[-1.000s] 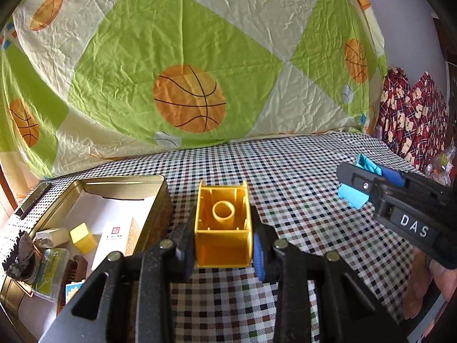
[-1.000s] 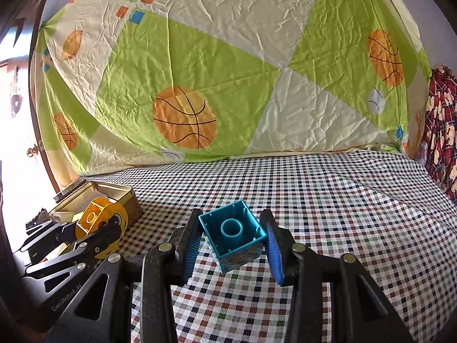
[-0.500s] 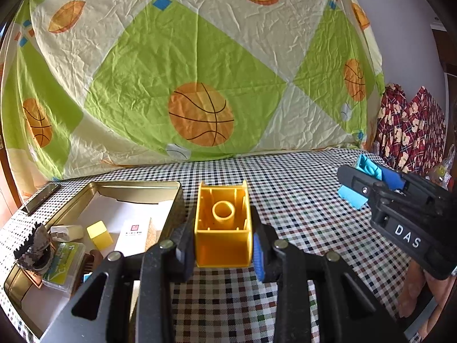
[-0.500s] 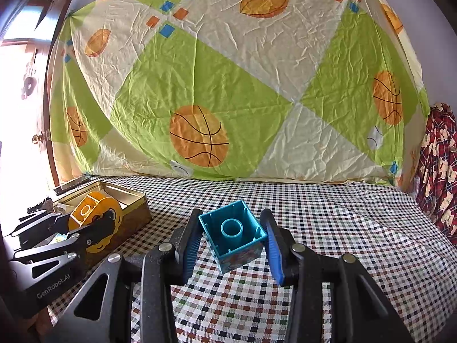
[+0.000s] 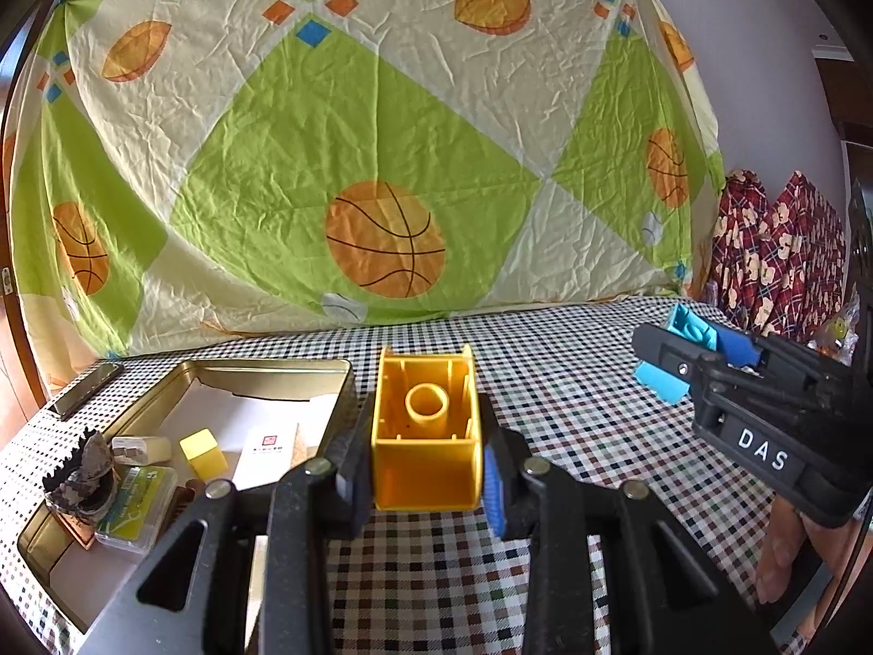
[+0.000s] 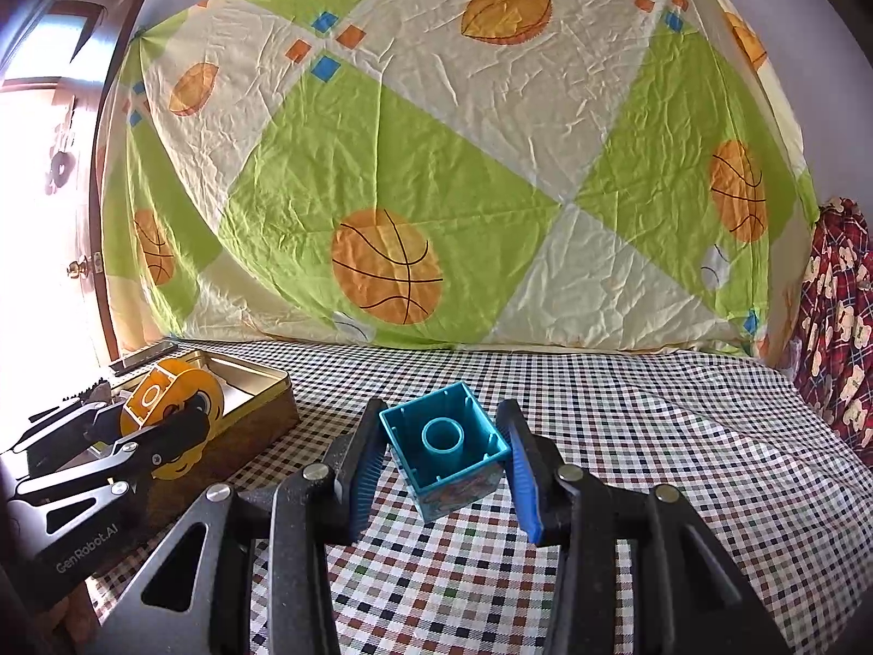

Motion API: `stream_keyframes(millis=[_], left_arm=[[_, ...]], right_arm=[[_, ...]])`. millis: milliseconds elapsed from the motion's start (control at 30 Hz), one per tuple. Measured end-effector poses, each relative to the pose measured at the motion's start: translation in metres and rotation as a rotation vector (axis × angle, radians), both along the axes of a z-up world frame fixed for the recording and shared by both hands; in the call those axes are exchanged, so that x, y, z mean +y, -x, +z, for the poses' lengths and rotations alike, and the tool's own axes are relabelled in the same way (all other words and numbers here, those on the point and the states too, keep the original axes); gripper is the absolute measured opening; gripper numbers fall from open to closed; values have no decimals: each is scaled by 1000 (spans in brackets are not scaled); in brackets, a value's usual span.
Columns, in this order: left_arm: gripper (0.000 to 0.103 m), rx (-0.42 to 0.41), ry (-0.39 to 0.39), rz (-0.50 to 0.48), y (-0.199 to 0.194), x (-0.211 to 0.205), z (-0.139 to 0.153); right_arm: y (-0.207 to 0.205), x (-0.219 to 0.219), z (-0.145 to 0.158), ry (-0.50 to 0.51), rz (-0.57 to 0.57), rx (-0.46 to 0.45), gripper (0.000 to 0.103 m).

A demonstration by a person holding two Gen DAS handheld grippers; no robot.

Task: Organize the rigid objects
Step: 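Lift the yellow brick with the left tool while the right tool lifts the blue cube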

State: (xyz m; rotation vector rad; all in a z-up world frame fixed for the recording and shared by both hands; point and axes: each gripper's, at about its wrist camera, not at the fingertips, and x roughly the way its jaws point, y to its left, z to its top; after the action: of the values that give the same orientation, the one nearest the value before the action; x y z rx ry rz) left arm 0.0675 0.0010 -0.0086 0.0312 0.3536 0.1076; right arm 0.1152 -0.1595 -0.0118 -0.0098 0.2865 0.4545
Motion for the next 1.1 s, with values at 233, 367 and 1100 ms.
stream_keyframes(millis=[233, 367, 1100], left_arm=[[31, -12, -4, -7, 7, -2, 1], [31, -17, -6, -8, 11, -3, 1], [31, -30, 13, -6, 23, 5, 2]], right_arm=[[7, 1, 1, -2, 15, 3, 44], [7, 0, 1, -2, 11, 7, 44], [34, 5, 4, -14, 27, -6, 44]])
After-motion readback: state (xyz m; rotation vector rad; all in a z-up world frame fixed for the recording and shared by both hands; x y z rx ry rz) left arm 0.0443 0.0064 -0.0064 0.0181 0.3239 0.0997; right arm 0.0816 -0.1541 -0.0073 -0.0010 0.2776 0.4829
